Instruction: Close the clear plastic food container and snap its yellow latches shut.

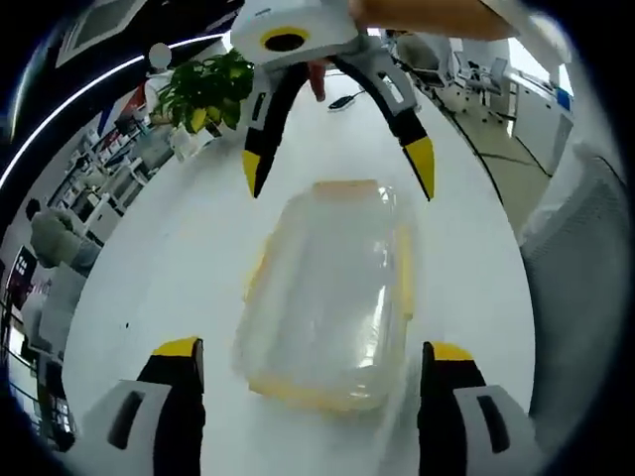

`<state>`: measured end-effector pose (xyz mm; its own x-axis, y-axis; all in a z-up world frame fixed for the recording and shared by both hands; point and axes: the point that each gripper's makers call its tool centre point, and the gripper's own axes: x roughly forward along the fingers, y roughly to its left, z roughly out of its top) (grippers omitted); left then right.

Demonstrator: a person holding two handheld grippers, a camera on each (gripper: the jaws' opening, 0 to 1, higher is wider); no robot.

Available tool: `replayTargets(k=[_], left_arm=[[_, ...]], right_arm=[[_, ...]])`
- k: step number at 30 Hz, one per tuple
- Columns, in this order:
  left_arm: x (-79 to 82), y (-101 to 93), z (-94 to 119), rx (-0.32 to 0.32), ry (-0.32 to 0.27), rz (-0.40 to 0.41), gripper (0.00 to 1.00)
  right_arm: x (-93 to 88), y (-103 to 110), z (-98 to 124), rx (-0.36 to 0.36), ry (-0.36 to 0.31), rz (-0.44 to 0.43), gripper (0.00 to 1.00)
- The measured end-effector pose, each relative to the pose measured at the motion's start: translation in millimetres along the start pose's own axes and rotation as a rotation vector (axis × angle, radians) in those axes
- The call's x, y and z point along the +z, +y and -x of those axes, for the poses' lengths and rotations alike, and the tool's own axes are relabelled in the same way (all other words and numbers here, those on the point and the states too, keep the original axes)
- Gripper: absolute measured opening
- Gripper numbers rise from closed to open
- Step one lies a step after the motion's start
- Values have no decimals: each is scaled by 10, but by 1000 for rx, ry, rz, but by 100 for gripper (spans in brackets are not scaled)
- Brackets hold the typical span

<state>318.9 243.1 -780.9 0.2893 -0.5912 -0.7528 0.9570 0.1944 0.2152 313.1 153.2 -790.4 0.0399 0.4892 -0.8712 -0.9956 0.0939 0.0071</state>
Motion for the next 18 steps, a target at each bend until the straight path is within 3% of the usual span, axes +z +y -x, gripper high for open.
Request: replayTargets(k=[4,7,10,12,18], left_arm=[[13,43,-38,12,15,-42,85],[-44,1,-60,-15,50,-44,71],[-54,-7,-78,-22,52,-72,73],[-77,-2,-68,-8,62,-106,69],[-96,1,-31,-7,42,-87,69]], right_arm=[[-47,48,-70,15,10,6,91],[-45,63,-125,18,7,27,82],[-30,20,-148,16,-3,-3,77],[-24,5,-130,13,-2,-7,75],[22,12,-153,22,4,2,74]])
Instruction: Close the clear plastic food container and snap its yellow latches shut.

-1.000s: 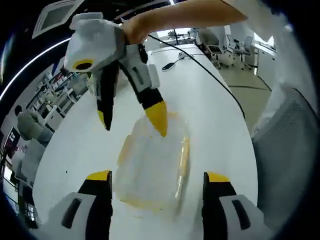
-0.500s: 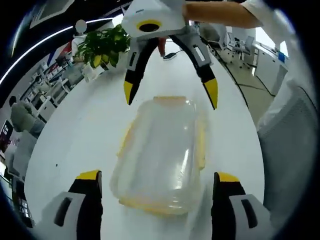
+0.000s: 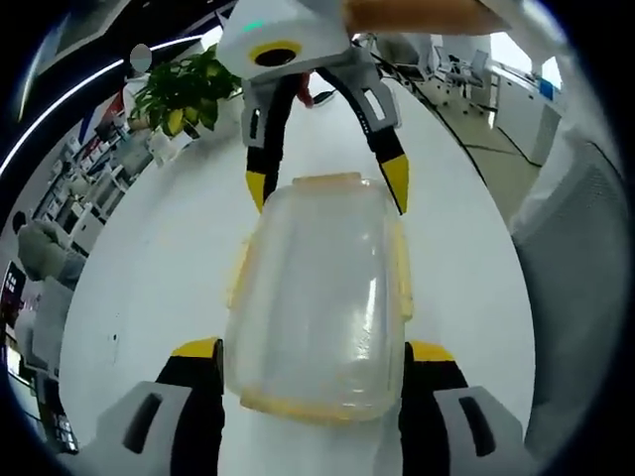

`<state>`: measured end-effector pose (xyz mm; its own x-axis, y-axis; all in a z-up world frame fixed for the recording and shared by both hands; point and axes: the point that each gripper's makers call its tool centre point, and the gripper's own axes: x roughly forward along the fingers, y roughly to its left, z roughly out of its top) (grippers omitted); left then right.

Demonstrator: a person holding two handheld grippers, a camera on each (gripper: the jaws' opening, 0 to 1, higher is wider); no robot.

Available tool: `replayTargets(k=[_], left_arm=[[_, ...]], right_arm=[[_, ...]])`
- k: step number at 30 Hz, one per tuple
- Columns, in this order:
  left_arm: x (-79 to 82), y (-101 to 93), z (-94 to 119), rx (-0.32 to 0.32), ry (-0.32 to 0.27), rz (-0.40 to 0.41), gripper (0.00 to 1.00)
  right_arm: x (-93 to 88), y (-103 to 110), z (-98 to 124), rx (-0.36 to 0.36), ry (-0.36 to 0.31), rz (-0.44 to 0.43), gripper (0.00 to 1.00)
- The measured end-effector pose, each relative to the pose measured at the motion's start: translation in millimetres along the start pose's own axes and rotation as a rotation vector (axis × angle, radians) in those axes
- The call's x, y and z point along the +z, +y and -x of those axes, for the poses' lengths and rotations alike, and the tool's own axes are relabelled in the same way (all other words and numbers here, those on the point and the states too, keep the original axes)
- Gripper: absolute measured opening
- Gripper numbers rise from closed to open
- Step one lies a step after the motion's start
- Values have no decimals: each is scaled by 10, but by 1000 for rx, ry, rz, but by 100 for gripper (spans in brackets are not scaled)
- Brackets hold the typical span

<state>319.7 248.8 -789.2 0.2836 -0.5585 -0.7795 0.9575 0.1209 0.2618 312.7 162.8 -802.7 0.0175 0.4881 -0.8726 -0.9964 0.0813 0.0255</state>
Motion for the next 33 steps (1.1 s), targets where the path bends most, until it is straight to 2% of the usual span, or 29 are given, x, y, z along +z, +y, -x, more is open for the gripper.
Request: replayTargets(k=[7,14,19,26,33], left_arm=[[-214,-22,170,2,6,4,68],[-536,-90,449,11,-5,36,68],[-751,-142,617,12,19,29,68],[-960,-231,807,22,2,53,68],[-1122,-273,928,20,10,45,68]], right_arm=[[219,84,-121,3,4,3,74],[554,224,-295,22,-19,23,74],[779,328,-423,23,-11,22,74],[1030,461,-586,34,8,35,74],[1186,538,-686,34,16,31,74]])
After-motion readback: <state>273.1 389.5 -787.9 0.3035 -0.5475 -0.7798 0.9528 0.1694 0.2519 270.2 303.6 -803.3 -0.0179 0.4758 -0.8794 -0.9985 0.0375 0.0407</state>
